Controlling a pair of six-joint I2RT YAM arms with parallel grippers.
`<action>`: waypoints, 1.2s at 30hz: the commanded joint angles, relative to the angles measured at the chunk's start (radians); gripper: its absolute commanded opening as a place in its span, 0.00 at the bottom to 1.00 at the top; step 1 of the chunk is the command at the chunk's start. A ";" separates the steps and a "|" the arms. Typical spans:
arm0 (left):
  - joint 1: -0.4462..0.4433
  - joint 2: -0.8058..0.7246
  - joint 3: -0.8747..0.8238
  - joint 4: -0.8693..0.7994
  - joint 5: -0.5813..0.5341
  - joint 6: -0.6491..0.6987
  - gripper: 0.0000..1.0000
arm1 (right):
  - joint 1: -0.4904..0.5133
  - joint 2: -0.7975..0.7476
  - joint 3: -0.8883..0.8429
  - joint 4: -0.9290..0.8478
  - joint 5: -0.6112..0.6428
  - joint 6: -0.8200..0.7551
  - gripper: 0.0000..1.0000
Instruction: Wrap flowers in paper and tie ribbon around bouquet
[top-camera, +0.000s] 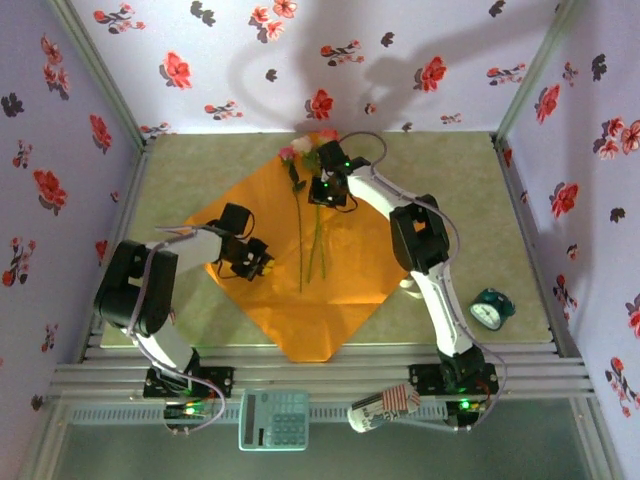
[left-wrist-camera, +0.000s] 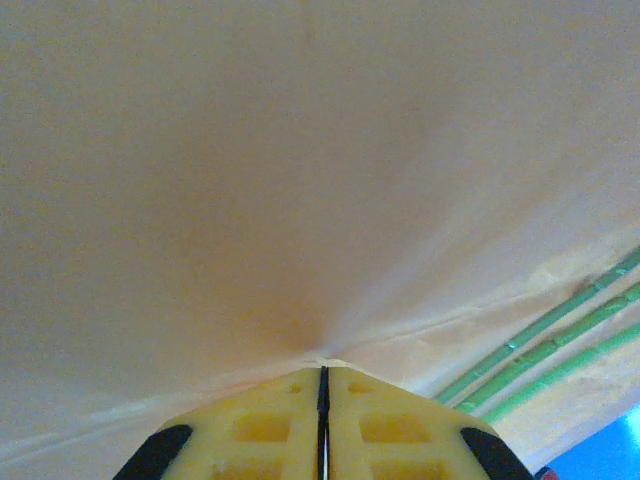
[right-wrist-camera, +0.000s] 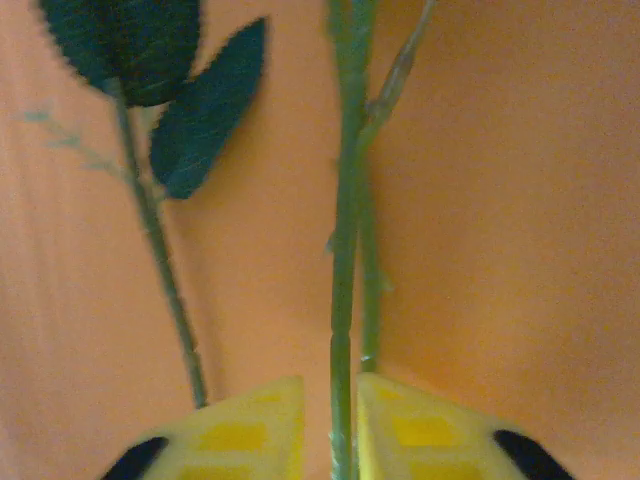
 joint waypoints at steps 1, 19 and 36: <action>-0.009 -0.044 0.059 -0.085 -0.011 0.059 0.11 | 0.003 -0.048 0.035 -0.096 0.011 -0.023 0.48; -0.083 0.072 0.028 0.042 0.159 0.034 0.06 | 0.341 -0.779 -0.952 0.070 0.086 -0.340 0.32; -0.043 0.282 0.240 -0.028 0.086 0.125 0.03 | 0.449 -0.691 -0.911 0.033 0.183 -0.496 0.73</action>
